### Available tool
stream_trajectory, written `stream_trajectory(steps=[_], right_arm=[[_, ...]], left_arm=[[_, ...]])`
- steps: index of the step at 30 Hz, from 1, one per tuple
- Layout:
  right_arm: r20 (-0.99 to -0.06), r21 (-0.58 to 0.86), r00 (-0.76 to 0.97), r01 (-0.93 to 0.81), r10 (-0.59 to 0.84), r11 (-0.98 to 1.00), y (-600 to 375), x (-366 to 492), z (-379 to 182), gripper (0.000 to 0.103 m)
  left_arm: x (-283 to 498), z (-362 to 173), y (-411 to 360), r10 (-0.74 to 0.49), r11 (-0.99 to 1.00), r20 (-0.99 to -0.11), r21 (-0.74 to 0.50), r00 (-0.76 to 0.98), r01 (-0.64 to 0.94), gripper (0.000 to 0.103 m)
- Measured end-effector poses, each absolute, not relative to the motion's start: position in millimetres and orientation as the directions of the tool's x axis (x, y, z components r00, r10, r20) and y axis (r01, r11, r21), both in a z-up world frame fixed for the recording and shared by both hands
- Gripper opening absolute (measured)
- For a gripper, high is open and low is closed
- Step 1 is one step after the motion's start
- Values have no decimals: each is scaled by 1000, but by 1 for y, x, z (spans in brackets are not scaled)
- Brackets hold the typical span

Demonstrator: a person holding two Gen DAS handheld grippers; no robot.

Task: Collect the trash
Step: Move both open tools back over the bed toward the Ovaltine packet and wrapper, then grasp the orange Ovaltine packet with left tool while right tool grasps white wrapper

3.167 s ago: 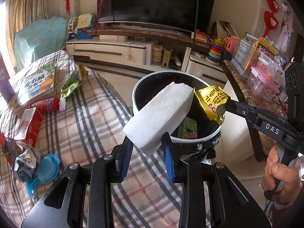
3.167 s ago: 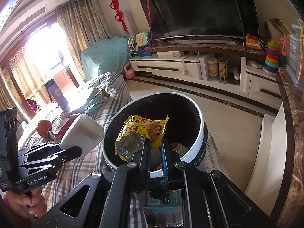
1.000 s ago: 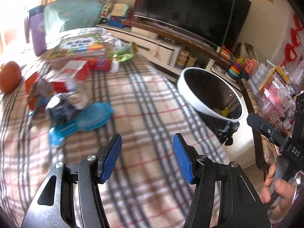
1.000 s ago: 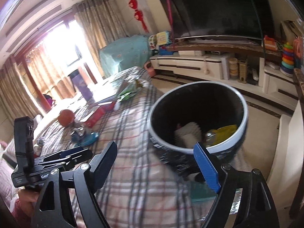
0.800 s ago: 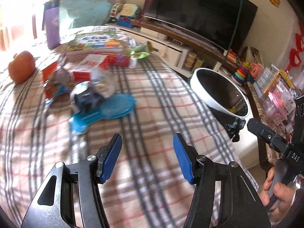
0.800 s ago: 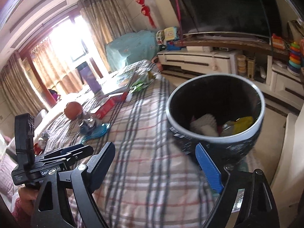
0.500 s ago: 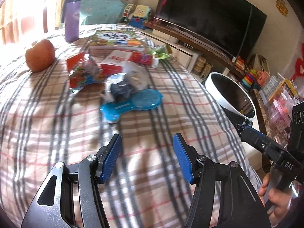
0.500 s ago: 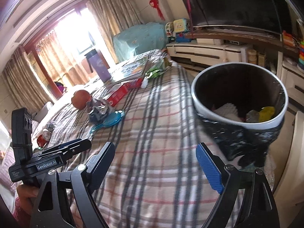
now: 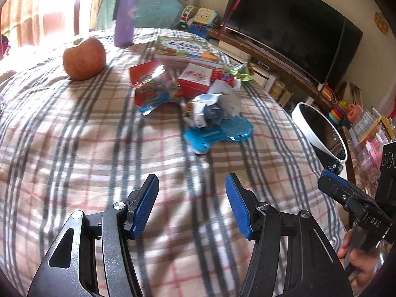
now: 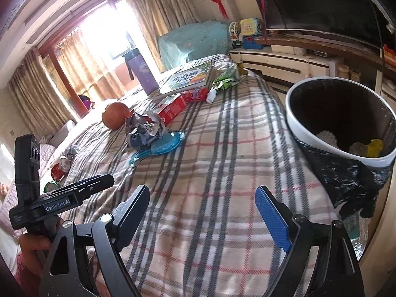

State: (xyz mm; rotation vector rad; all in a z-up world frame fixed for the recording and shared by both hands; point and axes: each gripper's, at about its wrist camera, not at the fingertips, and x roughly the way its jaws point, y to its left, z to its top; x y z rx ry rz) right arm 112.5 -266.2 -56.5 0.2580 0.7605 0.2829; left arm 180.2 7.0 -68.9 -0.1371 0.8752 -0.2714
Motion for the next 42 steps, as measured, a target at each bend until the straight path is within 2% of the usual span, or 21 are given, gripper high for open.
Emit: stream_trajectory(steps=[14,27,32,36,38,41,42], right_arm=[[-650,311,661,-219,375,925,-238,136,-61,89],[-652,305,650,-248,391,920,-221,173,-59,87],[-634,326,652,-263,417,908,-214,187,-53,74],[-628,353,641,-270,441,896,-207,208,-53,57],[-630,374,629,-268,456,888,-204,220,-56,50],[-631,414,596,-282,496,866,-197,235,-64,29],[-633,426,583,-286,509,858,-196,238,-67,12]], left_arm=[[196,-73,36,-243,970,-754,-206,610,132,57],[244,-68,45,-221,975,-762,-170,608,142,57],[270,-69,50,-224,975,-766,-175,602,140,57],[293,-72,54,-261,965,-769,-219,584,143,58],[302,-73,54,-273,962,-768,-235,579,142,62],[319,-78,52,-297,953,-767,-269,569,136,63],[322,-81,51,-302,952,-767,-275,566,135,63]])
